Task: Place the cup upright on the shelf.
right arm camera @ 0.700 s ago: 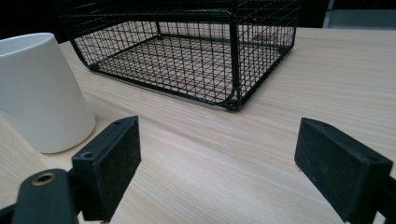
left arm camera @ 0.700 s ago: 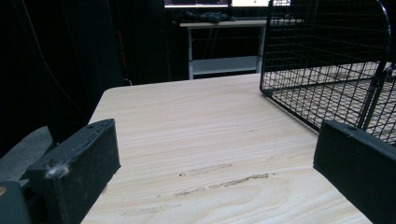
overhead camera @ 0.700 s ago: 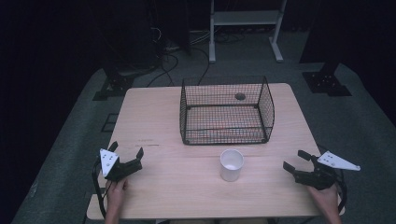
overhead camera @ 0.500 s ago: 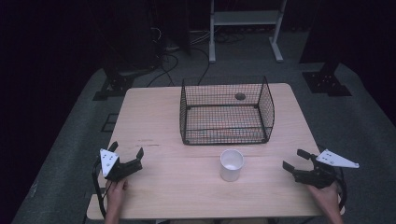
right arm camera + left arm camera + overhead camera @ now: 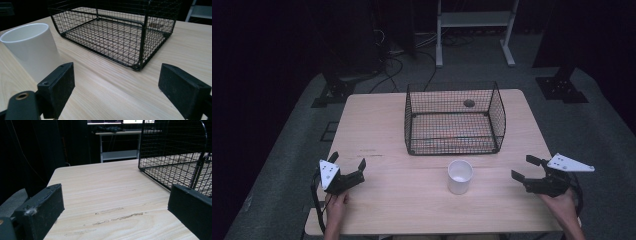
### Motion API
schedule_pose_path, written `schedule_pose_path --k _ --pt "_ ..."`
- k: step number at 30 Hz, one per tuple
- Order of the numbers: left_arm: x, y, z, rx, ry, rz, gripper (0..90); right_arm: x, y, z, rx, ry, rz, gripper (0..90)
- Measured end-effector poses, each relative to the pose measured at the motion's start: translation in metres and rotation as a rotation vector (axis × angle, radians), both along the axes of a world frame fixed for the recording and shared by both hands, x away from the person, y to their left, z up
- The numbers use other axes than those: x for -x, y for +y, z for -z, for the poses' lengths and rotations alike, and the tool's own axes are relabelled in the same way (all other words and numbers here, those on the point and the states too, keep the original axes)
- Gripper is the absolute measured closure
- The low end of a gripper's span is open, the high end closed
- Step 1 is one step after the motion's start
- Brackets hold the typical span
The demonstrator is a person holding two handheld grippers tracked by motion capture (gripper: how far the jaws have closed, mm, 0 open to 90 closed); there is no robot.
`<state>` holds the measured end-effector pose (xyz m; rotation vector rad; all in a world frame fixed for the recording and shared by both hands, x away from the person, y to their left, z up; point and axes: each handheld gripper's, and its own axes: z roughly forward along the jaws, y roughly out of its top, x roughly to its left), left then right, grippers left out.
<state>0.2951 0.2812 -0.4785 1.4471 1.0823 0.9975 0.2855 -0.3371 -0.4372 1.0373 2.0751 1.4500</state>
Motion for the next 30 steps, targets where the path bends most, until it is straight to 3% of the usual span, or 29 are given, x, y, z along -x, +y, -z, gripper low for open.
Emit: schedule_pose_path --k 14,30 --pt "0.0 0.0 0.0 0.001 -0.001 0.0 0.0 -0.005 0.017 -0.011 0.028 0.005 -0.073 9.3" --pt "0.0 0.0 0.0 0.002 -0.001 0.002 0.0 -0.005 0.047 -0.023 0.044 -0.002 -0.203 7.7"
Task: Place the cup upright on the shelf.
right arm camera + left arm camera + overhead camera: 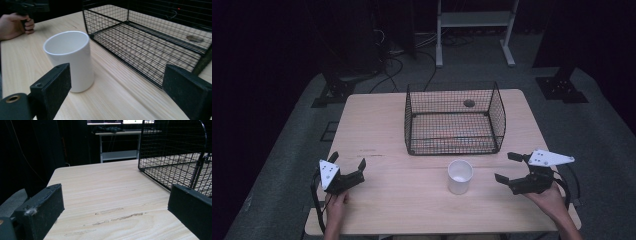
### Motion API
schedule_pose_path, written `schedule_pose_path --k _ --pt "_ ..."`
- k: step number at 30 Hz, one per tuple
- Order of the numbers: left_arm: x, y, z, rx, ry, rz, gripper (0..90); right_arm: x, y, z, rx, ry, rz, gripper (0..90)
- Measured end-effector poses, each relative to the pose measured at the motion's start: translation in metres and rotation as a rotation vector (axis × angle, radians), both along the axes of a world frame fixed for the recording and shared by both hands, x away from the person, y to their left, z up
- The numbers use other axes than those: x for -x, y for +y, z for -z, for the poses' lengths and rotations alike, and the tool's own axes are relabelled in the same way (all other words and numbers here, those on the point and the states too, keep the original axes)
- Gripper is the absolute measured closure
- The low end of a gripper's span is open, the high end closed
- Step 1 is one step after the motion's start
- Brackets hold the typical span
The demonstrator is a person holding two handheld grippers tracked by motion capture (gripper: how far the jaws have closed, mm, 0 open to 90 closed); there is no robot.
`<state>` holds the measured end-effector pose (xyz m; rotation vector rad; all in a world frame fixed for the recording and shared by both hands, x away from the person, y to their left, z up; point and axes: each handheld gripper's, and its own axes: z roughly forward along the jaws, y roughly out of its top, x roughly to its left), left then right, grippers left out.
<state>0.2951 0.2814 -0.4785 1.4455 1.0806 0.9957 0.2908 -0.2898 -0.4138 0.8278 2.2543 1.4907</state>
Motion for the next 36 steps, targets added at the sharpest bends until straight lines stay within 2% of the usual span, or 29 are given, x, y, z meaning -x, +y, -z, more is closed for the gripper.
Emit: schedule_pose_path --k 6,18,36 --pt "0.0 0.0 0.0 0.0 0.0 0.0 0.0 0.001 0.009 -0.001 0.013 0.005 -0.029 2.9" --pt "0.0 0.0 0.0 0.001 -0.001 0.001 0.0 0.001 0.026 0.001 0.014 0.026 -0.086 2.5" --pt "0.0 0.0 0.0 0.0 -0.002 0.002 0.0 0.0 0.044 0.007 0.034 0.046 -0.124 1.4"
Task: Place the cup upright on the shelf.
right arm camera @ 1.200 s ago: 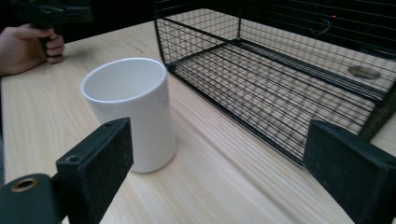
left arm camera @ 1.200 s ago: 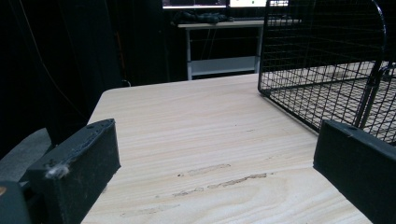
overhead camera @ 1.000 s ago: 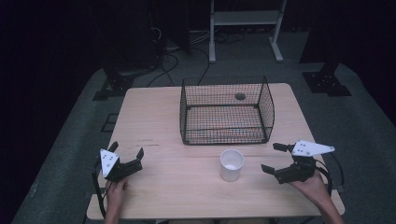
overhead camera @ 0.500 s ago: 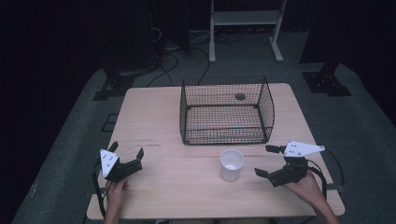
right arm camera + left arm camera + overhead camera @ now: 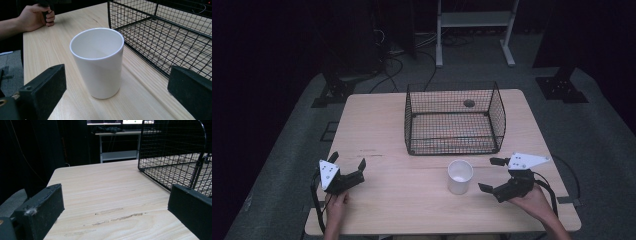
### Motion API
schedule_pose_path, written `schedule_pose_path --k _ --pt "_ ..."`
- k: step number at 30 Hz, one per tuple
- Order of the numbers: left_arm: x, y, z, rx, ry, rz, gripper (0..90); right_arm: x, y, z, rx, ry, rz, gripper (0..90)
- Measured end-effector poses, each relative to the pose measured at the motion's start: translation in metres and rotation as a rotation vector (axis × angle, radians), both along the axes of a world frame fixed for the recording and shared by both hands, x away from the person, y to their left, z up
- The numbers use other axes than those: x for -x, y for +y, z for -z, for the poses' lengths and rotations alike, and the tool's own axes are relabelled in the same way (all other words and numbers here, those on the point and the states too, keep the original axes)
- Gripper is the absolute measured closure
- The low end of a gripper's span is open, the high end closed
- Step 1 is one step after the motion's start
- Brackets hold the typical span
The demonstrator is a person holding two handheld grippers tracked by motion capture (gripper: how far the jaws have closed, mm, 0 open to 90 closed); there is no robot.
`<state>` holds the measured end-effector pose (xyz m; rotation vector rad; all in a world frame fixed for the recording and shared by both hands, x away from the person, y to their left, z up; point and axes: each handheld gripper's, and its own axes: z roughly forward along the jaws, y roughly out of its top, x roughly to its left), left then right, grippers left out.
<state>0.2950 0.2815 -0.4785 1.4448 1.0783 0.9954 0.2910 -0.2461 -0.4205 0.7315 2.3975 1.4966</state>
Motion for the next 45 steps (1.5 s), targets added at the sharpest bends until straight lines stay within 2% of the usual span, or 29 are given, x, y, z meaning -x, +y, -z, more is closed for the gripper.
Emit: schedule_pose_path --k 4,5,13,26,32,36,45 --pt "0.0 0.0 0.0 -0.001 0.0 0.0 0.0 -0.001 0.004 0.001 0.01 0.006 -0.006 1.4" --pt "0.0 0.0 0.0 0.0 0.0 0.0 0.0 -0.001 0.008 0.001 0.028 0.003 -0.01 1.4" --pt "0.0 0.0 0.0 0.003 -0.002 0.001 0.0 -0.004 0.022 0.001 0.043 0.011 -0.041 1.4" --pt "0.0 0.0 0.0 0.002 -0.002 0.001 0.0 -0.009 0.037 0.006 0.044 0.029 -0.073 1.4" --pt "0.0 0.0 0.0 0.001 -0.002 0.001 0.0 -0.013 0.045 0.003 0.063 0.029 -0.083 1.4" --pt "0.0 0.0 0.0 0.003 -0.002 0.001 0.0 -0.016 0.054 0.007 0.101 0.033 -0.09 1.4" --pt "0.0 0.0 0.0 0.003 -0.003 0.001 0.0 -0.022 0.064 0.011 0.101 0.041 -0.101 1.4"
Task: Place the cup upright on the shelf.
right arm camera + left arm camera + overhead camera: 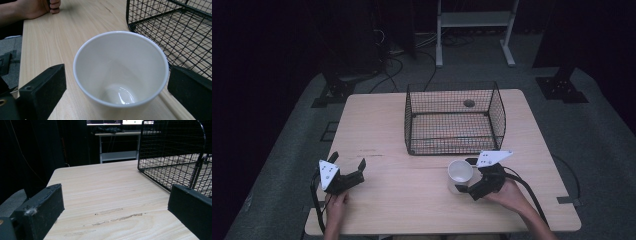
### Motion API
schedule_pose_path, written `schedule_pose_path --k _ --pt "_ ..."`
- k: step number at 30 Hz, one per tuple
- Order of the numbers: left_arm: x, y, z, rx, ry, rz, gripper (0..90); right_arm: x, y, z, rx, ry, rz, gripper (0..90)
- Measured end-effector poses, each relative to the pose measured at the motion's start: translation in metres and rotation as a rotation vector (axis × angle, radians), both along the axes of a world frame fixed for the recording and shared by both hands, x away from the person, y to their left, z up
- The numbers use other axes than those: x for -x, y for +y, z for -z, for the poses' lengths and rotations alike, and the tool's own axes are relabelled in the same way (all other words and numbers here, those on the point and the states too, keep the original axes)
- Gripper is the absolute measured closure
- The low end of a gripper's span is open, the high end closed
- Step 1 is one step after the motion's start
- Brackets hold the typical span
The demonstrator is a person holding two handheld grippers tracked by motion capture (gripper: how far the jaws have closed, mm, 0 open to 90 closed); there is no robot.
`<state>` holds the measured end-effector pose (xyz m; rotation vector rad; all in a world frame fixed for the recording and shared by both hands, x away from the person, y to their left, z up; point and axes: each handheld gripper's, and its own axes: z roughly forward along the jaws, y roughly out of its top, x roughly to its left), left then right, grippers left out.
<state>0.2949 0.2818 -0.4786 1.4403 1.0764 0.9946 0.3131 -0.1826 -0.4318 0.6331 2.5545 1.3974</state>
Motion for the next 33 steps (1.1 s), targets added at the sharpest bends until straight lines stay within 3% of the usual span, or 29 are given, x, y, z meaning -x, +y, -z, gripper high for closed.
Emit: schedule_pose_path --k 7,16,21,28,33 --pt "0.0 0.0 0.0 -0.001 0.0 0.0 0.0 -0.003 0.003 0.003 0.007 0.003 0.0 1.6" --pt "0.0 0.0 0.0 -0.001 -0.002 0.003 0.0 -0.006 0.004 0.002 -0.007 0.016 -0.017 17.4" --pt "0.0 0.0 0.0 0.0 -0.001 0.002 0.0 -0.006 0.003 0.0 -0.003 0.008 -0.012 19.1" --pt "0.0 0.0 0.0 0.0 -0.001 0.002 0.0 -0.008 0.001 -0.006 -0.007 0.034 -0.025 19.3" --pt "0.0 0.0 0.0 -0.001 -0.001 0.001 0.0 -0.012 0.0 -0.017 -0.016 0.036 -0.037 19.3"
